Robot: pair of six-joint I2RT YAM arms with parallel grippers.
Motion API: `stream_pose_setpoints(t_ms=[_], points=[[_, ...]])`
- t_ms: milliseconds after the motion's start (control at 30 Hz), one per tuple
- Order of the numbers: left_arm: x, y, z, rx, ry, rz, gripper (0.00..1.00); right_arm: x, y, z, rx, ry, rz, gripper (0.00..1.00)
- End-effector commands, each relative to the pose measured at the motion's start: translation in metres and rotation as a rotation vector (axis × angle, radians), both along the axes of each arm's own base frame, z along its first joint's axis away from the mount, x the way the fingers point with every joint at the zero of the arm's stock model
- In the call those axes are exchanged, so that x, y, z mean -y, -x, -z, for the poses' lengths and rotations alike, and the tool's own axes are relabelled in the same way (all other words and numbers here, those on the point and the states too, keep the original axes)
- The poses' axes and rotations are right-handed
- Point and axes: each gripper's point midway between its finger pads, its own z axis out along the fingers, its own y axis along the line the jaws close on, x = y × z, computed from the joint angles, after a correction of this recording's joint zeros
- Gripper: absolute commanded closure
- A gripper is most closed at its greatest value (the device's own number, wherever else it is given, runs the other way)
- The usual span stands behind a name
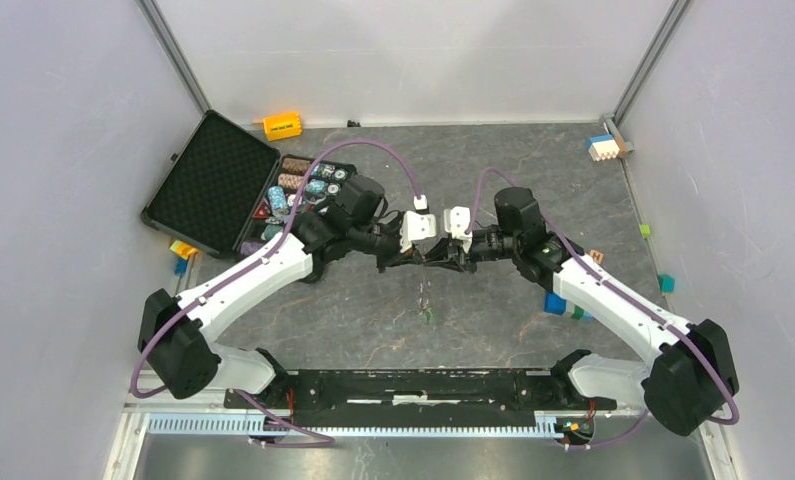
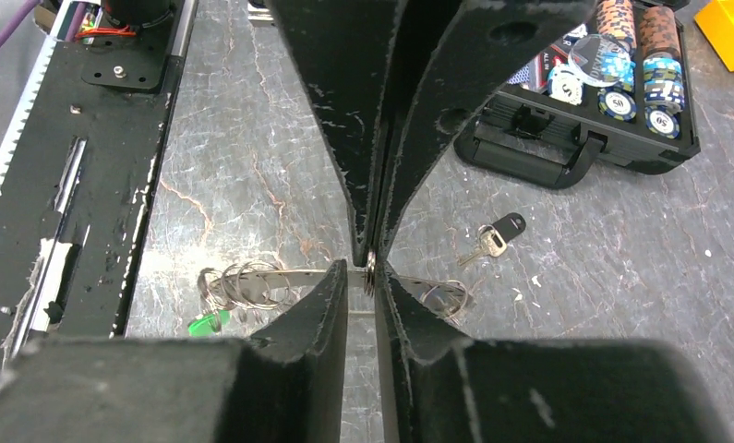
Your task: Put the keys on the keyring
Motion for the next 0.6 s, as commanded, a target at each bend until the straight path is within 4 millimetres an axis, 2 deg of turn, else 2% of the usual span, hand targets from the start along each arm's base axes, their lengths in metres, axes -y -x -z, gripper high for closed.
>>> stream_pose_setpoints(t_ms=[0,100,200,233,300,367,467,567], points=[[0.008,0.001,-0.017,0.042,0.065,0.029,0.98,-0.006,0.001,-0.009,0.004,-0.036,-0.019,0.83],[0.008,0.002,-0.016,0.043,0.065,0.030,0.98,-0.005,-0.003,-0.007,0.012,-0.034,0.002,1.00],[0.007,0.002,-0.021,0.056,0.080,0.027,0.97,-0.004,-0.005,-0.007,0.028,-0.046,0.023,1.00],[0.007,0.001,-0.024,0.066,0.086,0.027,0.90,-0.004,-0.005,-0.008,0.030,-0.050,0.021,1.00],[0.003,0.003,-0.030,0.107,0.087,0.044,0.67,-0.004,-0.004,-0.012,0.037,-0.062,0.008,1.00],[-0.004,0.002,-0.037,0.146,0.090,0.050,0.48,-0.004,-0.002,-0.020,0.044,-0.082,-0.010,1.00],[-0.014,-0.001,-0.048,0.156,0.132,0.030,0.35,-0.005,0.000,-0.040,0.055,-0.148,-0.044,1.00],[-0.020,-0.006,-0.059,0.136,0.241,0.019,0.31,-0.005,0.003,-0.054,0.016,-0.226,-0.073,1.00]])
